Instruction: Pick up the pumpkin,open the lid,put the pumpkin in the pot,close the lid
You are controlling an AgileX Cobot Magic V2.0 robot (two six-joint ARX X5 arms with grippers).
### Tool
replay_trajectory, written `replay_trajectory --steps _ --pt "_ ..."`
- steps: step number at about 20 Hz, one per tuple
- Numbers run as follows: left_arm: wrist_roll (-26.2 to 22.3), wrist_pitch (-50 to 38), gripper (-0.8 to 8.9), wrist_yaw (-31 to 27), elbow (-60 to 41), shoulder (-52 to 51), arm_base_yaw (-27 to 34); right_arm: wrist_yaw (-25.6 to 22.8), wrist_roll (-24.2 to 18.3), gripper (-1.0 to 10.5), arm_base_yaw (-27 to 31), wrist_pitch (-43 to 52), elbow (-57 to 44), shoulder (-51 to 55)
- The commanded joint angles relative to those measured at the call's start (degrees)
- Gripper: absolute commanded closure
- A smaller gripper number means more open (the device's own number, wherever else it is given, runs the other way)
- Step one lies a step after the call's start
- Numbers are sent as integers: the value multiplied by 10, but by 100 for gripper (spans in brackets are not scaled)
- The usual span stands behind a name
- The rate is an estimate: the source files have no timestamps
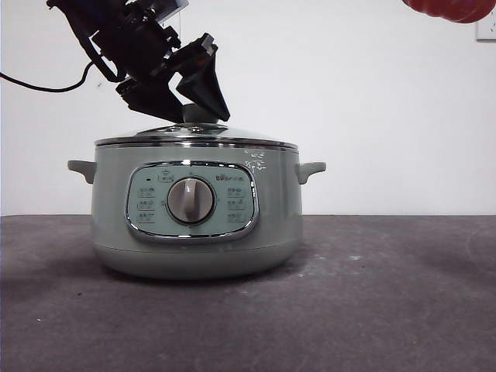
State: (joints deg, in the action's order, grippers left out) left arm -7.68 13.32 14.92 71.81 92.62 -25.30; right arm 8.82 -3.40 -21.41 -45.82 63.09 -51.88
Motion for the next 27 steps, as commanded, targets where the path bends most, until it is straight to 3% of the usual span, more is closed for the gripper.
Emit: replay_trajectory --steps 1,3,9,19,21,24,27 --pt "2 3 734 2 -1 2 -3 0 5 957 0 3 0 0" --pt "2 3 827 4 -1 2 -3 0 5 957 0 2 0 0" --pt "6 4 826 5 -1 -9 -3 0 5 957 0 2 0 0" --pt "6 26 826 3 19 -129 -2 2 7 957 -1 7 0 -17" --pt "6 52 826 2 19 -173 -2 10 13 958 -4 25 0 -32" --pt "6 117 826 -10 19 -244 1 60 51 958 -18 76 0 -71" --pt "3 188 826 -49 19 -325 4 61 55 959 -56 154 0 -130"
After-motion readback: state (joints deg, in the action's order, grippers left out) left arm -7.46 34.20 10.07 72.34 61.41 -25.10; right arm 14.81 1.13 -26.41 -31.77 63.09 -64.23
